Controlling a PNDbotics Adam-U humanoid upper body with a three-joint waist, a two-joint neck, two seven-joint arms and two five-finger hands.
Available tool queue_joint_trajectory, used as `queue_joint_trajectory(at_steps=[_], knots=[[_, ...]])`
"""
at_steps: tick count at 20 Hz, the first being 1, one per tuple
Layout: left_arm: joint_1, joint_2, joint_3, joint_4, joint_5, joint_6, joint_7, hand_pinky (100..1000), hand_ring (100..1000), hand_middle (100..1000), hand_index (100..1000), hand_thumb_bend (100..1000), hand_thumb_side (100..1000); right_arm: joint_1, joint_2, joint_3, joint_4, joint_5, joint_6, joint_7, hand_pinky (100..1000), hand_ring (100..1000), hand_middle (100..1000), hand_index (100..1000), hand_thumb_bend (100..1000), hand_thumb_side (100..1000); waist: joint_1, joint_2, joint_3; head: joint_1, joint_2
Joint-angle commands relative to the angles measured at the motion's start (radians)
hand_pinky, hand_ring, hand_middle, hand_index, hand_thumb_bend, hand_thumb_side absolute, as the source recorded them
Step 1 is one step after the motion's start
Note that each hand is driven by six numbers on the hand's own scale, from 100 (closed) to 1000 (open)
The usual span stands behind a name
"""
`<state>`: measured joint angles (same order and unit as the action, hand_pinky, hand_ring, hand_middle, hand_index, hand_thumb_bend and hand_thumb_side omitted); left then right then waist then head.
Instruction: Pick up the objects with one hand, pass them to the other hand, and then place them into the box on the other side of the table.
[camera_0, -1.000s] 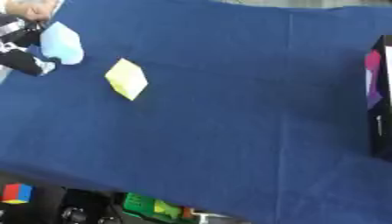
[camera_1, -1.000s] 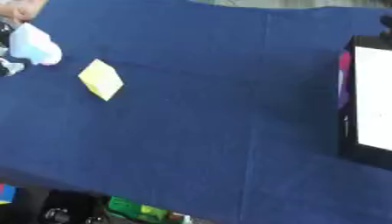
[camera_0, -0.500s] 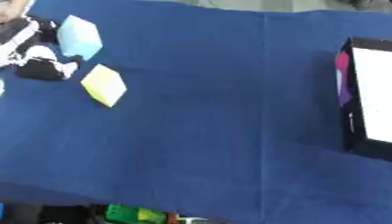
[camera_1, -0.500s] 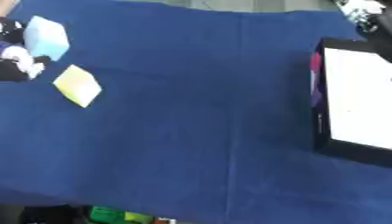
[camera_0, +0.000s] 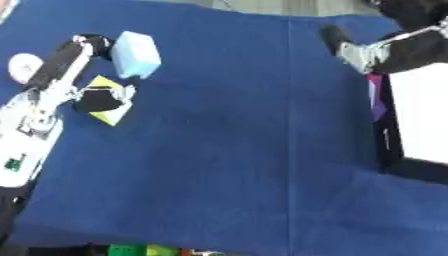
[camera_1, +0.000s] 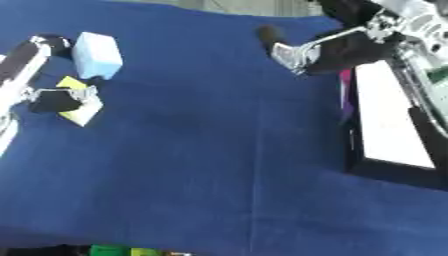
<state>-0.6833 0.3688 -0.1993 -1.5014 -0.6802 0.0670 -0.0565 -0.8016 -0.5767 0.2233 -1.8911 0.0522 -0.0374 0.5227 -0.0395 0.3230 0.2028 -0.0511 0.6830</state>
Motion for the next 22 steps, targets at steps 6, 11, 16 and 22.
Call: queue_joint_trajectory(at_steps=[6, 11, 16, 22], knots=[[-0.016, -0.095, -0.009, 0.005, -0.097, -0.049, 0.065, 810, 654, 579, 604, 100, 235, -0.109, 0.096, 0.096, 0.089, 0.152, -0.043, 0.085, 953, 1000, 1000, 1000, 100, 100, 0.000, -0.033, -0.004, -0.011, 0.002], [-0.027, -0.129, -0.032, -0.002, -0.130, -0.082, 0.078, 806, 651, 575, 603, 100, 222, -0.162, 0.152, 0.135, 0.189, 0.245, -0.049, 0.061, 951, 1000, 1000, 1000, 100, 100, 0.003, -0.030, 0.002, -0.021, 0.002], [-0.033, -0.155, -0.052, -0.015, -0.156, -0.109, 0.090, 803, 650, 572, 600, 100, 202, -0.192, 0.197, 0.163, 0.300, 0.337, -0.089, 0.050, 952, 1000, 1000, 1000, 100, 100, 0.002, -0.028, 0.010, -0.028, 0.006], [-0.042, -0.170, -0.071, -0.024, -0.165, -0.125, 0.089, 804, 650, 571, 602, 100, 200, -0.210, 0.222, 0.165, 0.388, 0.426, -0.136, 0.025, 953, 1000, 1000, 1000, 100, 100, -0.002, -0.025, 0.019, -0.029, 0.006]])
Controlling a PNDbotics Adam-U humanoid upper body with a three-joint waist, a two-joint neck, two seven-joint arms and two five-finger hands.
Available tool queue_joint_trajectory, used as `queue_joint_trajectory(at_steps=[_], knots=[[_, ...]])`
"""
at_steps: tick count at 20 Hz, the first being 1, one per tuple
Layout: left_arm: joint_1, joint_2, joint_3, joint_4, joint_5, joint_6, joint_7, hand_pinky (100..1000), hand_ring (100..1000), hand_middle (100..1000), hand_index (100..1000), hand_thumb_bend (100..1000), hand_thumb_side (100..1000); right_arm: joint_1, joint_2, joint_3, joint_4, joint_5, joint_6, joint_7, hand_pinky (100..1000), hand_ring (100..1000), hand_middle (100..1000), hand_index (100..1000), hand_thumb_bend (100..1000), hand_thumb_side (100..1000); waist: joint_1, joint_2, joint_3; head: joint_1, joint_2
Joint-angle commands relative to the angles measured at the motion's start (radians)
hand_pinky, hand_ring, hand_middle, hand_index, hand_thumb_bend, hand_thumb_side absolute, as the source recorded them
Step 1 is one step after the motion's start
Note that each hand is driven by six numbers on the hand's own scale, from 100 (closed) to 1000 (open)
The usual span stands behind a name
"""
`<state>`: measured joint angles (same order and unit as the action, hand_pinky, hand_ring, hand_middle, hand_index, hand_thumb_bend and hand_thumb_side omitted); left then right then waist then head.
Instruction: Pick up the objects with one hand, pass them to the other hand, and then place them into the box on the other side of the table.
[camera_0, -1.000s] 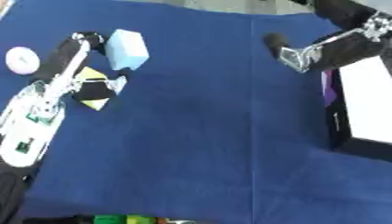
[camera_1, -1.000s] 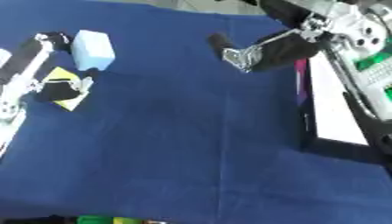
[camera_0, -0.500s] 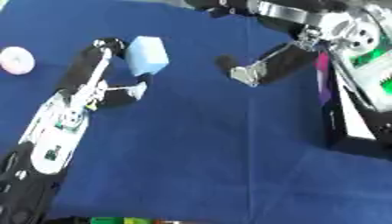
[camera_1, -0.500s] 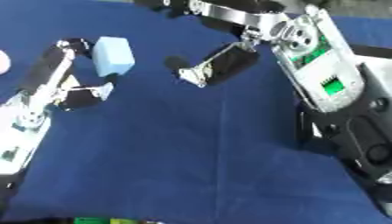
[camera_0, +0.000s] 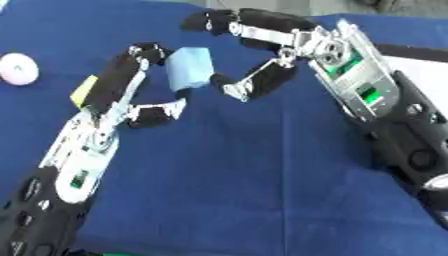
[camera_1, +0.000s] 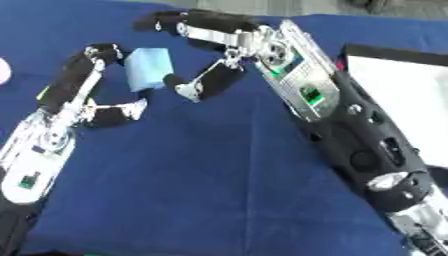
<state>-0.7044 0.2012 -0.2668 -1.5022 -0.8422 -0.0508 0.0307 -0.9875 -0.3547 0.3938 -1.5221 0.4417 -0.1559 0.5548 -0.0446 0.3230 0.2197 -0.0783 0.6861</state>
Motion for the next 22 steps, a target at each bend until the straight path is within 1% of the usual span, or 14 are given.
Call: queue_joint_trajectory(at_steps=[1, 2, 3, 4, 7, 12, 13, 14, 16, 19, 22], knots=[[-0.022, -0.003, -0.005, -0.026, -0.002, -0.007, 0.002, 804, 650, 571, 601, 100, 200, -0.025, 0.003, -0.006, 0.032, 0.051, -0.022, -0.009, 954, 1000, 1000, 1000, 100, 100, 0.002, -0.024, 0.003, -0.002, 0.004], [-0.024, -0.004, -0.007, -0.028, -0.001, -0.008, 0.003, 804, 650, 571, 602, 100, 232, -0.026, 0.005, -0.008, 0.043, 0.067, -0.026, -0.015, 957, 1000, 1000, 1000, 100, 100, 0.002, -0.024, 0.004, -0.002, 0.005], [-0.026, -0.005, -0.009, -0.031, 0.001, -0.010, 0.003, 804, 650, 571, 601, 100, 200, -0.027, 0.008, -0.009, 0.054, 0.083, -0.030, -0.022, 957, 1000, 1000, 1000, 100, 100, 0.001, -0.023, 0.005, -0.002, 0.005], [-0.027, -0.006, -0.011, -0.033, 0.003, -0.011, 0.004, 805, 650, 571, 601, 100, 200, -0.028, 0.012, -0.009, 0.065, 0.099, -0.035, -0.030, 957, 1000, 1000, 1000, 100, 100, 0.001, -0.023, 0.006, -0.002, 0.005], [-0.032, -0.011, -0.014, -0.039, 0.014, -0.009, 0.003, 806, 647, 568, 600, 100, 203, -0.028, 0.023, -0.008, 0.096, 0.134, -0.051, -0.041, 961, 1000, 1000, 1000, 100, 141, -0.001, -0.022, 0.009, -0.004, 0.006], [-0.038, -0.018, -0.018, -0.040, 0.026, -0.010, 0.005, 804, 645, 566, 599, 100, 204, -0.028, 0.032, -0.004, 0.118, 0.145, -0.062, -0.038, 963, 1000, 1000, 1000, 100, 166, -0.004, -0.021, 0.011, -0.002, 0.008], [-0.039, -0.018, -0.018, -0.039, 0.026, -0.012, 0.006, 805, 645, 565, 599, 100, 205, -0.028, 0.034, -0.003, 0.123, 0.143, -0.061, -0.033, 966, 1000, 1000, 1000, 100, 184, -0.004, -0.021, 0.011, -0.003, 0.009], [-0.040, -0.019, -0.019, -0.038, 0.026, -0.013, 0.006, 805, 645, 566, 600, 100, 205, -0.028, 0.036, -0.003, 0.128, 0.138, -0.061, -0.027, 967, 1000, 1000, 1000, 100, 184, -0.005, -0.021, 0.012, -0.004, 0.009], [-0.044, -0.022, -0.020, -0.033, 0.025, -0.015, 0.004, 805, 646, 565, 600, 100, 203, -0.028, 0.041, -0.002, 0.133, 0.117, -0.061, -0.015, 975, 1000, 1000, 1000, 100, 157, -0.006, -0.019, 0.012, -0.005, 0.009], [-0.049, -0.026, -0.020, -0.021, 0.019, -0.015, 0.000, 801, 643, 560, 594, 100, 198, -0.028, 0.041, -0.002, 0.125, 0.076, -0.061, 0.004, 981, 1000, 1000, 1000, 100, 179, -0.007, -0.018, 0.011, -0.005, 0.011], [-0.054, -0.029, -0.018, 0.000, 0.004, -0.011, -0.002, 793, 624, 522, 564, 100, 179, -0.028, 0.038, -0.005, 0.112, 0.043, -0.051, 0.018, 984, 1000, 1000, 1000, 100, 157, -0.008, -0.018, 0.009, -0.003, 0.013]])
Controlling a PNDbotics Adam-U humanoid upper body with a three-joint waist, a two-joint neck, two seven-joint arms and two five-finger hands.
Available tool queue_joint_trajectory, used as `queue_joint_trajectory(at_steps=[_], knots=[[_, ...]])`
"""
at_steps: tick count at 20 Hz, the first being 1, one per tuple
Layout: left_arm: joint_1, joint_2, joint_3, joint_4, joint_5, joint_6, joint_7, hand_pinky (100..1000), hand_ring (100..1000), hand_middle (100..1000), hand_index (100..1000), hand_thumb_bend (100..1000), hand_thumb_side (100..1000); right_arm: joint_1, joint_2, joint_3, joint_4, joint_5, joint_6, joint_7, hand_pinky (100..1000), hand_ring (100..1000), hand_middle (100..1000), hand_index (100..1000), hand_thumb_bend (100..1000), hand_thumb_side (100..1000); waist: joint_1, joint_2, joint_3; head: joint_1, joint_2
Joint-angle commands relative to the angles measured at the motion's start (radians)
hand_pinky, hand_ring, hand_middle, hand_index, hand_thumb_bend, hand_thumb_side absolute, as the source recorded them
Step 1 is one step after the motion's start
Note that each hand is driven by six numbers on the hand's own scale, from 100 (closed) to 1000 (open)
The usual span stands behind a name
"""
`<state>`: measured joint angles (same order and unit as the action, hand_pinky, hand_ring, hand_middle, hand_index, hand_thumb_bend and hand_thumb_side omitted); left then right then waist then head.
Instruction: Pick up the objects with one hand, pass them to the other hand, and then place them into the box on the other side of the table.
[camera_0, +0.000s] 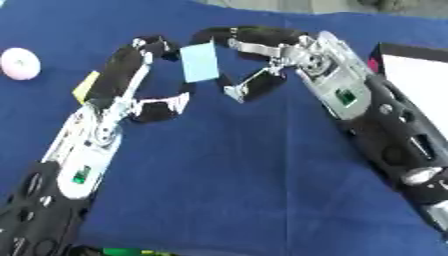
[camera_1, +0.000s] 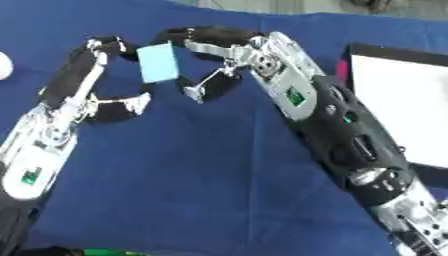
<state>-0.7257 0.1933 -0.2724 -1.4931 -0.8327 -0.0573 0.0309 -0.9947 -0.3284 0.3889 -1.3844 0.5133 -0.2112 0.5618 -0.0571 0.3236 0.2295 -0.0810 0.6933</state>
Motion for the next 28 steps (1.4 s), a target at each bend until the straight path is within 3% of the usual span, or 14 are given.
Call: queue_joint_trajectory(at_steps=[1, 10, 16, 23, 28], knots=[[-0.034, -0.021, -0.011, -0.002, -0.012, -0.002, -0.003, 790, 619, 509, 549, 100, 169, -0.021, 0.010, -0.002, -0.030, -0.037, 0.007, 0.011, 985, 1000, 1000, 1000, 100, 151, 0.005, -0.018, -0.001, 0.001, 0.005], [-0.034, -0.019, -0.004, 0.035, -0.044, 0.017, 0.008, 780, 602, 464, 500, 100, 118, -0.022, -0.003, -0.009, -0.043, -0.061, 0.018, 0.034, 997, 1000, 1000, 1000, 100, 100, 0.007, -0.019, -0.004, -0.001, 0.004], [-0.038, -0.023, -0.005, 0.028, -0.020, 0.027, 0.021, 785, 596, 453, 500, 100, 125, -0.019, 0.000, -0.013, -0.028, -0.057, 0.007, 0.073, 1000, 1000, 1000, 1000, 195, 100, 0.007, -0.019, -0.002, -0.004, 0.007], [-0.040, -0.024, -0.009, 0.021, 0.023, 0.041, 0.046, 788, 590, 447, 504, 100, 132, -0.016, 0.004, -0.017, -0.019, -0.057, 0.011, 0.069, 998, 1000, 1000, 1000, 120, 100, 0.006, -0.018, 0.000, -0.006, 0.009], [-0.041, -0.029, -0.015, 0.022, 0.041, 0.042, 0.038, 791, 591, 448, 516, 100, 138, -0.016, 0.009, -0.020, -0.019, -0.061, 0.047, -0.012, 968, 1000, 984, 1000, 100, 100, 0.005, -0.017, 0.002, -0.008, 0.009]])
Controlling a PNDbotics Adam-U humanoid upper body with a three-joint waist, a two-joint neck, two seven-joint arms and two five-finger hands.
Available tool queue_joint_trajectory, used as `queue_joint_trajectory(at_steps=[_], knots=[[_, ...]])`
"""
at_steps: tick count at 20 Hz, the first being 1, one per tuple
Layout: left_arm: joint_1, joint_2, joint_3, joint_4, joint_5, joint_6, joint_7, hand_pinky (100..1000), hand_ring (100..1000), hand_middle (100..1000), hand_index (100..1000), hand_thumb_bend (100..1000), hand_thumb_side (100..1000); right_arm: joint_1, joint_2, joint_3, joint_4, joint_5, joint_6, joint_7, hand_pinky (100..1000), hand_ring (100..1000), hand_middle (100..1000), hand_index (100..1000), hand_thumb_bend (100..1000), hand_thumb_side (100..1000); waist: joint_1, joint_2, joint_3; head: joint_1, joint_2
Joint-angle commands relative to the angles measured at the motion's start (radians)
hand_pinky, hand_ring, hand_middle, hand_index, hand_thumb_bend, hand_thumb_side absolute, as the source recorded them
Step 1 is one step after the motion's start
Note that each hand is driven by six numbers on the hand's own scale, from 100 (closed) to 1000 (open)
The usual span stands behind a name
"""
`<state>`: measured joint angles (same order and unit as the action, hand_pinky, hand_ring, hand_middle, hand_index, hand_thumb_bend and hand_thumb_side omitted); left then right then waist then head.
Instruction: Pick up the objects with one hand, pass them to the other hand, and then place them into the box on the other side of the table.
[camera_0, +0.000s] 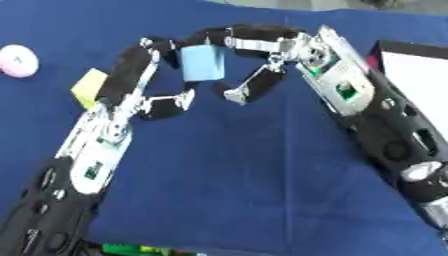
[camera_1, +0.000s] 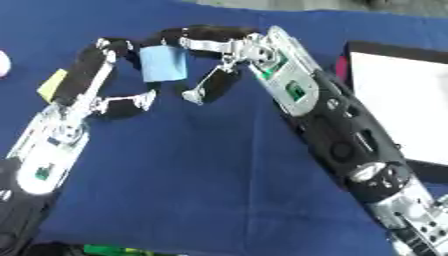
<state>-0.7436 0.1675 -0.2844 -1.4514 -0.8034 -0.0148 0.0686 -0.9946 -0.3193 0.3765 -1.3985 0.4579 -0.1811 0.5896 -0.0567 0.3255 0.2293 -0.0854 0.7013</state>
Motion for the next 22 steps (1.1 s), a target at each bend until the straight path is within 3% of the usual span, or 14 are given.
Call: queue_joint_trajectory(at_steps=[1, 6, 9, 13, 16, 20, 22], knots=[[-0.024, -0.005, -0.003, -0.020, 0.015, 0.000, -0.002, 792, 591, 449, 524, 100, 141, -0.015, -0.001, -0.008, -0.005, -0.008, 0.029, -0.067, 956, 1000, 937, 957, 100, 100, 0.005, -0.019, 0.002, -0.005, 0.001], [-0.025, -0.008, -0.006, -0.023, 0.039, -0.003, -0.002, 798, 595, 465, 558, 100, 165, -0.003, -0.017, 0.002, -0.019, -0.059, 0.079, -0.169, 923, 1000, 817, 834, 100, 100, 0.004, -0.019, 0.001, -0.008, -0.004], [-0.024, -0.006, -0.007, -0.024, 0.046, -0.013, 0.007, 820, 619, 506, 611, 100, 234, -0.001, -0.024, 0.004, -0.028, -0.102, 0.094, -0.195, 913, 1000, 783, 798, 100, 100, 0.005, -0.020, -0.001, -0.009, -0.016], [-0.015, 0.000, 0.000, -0.009, 0.032, 0.001, 0.006, 861, 710, 629, 802, 100, 403, 0.002, -0.035, 0.001, -0.038, -0.134, 0.109, -0.198, 905, 1000, 768, 781, 100, 100, 0.009, -0.024, -0.005, -0.009, -0.021], [-0.003, 0.010, 0.014, 0.006, 0.026, 0.036, -0.011, 887, 769, 708, 879, 197, 519, 0.004, -0.050, -0.009, -0.054, -0.163, 0.129, -0.205, 904, 1000, 760, 774, 100, 100, 0.014, -0.028, -0.008, -0.011, -0.016], [0.020, 0.052, 0.042, 0.013, 0.044, 0.063, -0.034, 892, 776, 717, 880, 189, 542, 0.019, -0.108, -0.041, -0.106, -0.219, 0.165, -0.219, 905, 1000, 756, 770, 100, 100, 0.022, -0.035, -0.017, -0.014, 0.001], [0.036, 0.093, 0.057, 0.004, 0.070, 0.067, -0.043, 892, 779, 724, 871, 127, 535, 0.041, -0.161, -0.068, -0.147, -0.265, 0.189, -0.226, 907, 1000, 761, 775, 100, 100, 0.025, -0.039, -0.026, -0.017, 0.007]])
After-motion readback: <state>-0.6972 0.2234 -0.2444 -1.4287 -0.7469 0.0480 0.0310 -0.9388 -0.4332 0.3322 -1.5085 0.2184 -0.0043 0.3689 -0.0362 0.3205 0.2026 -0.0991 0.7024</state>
